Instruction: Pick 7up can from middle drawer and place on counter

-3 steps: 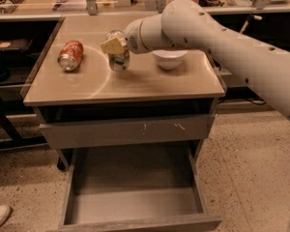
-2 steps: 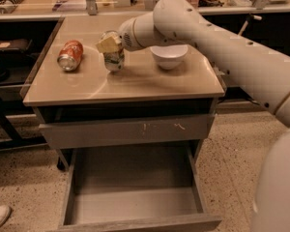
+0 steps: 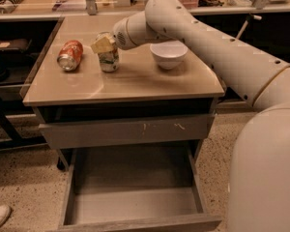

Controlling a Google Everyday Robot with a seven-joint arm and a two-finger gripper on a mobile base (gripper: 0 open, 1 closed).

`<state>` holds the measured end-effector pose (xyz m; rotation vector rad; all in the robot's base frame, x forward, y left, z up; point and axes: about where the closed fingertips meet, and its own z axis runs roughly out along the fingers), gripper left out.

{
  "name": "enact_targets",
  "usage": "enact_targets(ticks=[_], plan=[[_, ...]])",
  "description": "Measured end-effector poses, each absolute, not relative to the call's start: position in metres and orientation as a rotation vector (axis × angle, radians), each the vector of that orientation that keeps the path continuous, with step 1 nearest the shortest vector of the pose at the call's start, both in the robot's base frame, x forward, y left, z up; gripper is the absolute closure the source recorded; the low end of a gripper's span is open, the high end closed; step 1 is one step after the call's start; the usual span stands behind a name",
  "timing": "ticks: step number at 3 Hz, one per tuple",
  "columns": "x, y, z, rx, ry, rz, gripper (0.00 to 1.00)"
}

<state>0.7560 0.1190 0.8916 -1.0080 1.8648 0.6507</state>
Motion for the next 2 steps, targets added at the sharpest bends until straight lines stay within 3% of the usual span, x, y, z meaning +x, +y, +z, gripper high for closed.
enact_targets(ticks=[2], plan=[[0.7559,0.1191,0.8915,-1.008,1.865,0.651,0.4]])
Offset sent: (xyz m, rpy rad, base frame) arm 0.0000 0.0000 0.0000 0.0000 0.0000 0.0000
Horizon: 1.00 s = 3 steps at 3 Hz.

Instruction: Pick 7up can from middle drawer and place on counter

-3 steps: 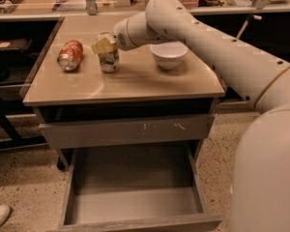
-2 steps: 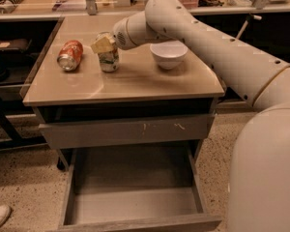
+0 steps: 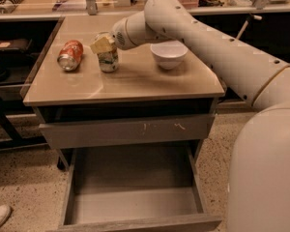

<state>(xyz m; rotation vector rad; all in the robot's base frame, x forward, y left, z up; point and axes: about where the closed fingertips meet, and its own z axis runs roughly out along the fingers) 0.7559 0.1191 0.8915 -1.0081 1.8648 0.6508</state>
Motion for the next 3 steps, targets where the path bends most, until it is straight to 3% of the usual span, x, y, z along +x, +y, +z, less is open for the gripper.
enact_targets(ticks=[1,2,3], plan=[[0.7559,0.1191,0.8915,-1.008,1.865,0.651,0.16],[0.7559,0.1192,0.8914,-1.008,1.865,0.651,0.0],[0.7559,0.1192,0.8914,-1.008,1.865,0.651,0.0]])
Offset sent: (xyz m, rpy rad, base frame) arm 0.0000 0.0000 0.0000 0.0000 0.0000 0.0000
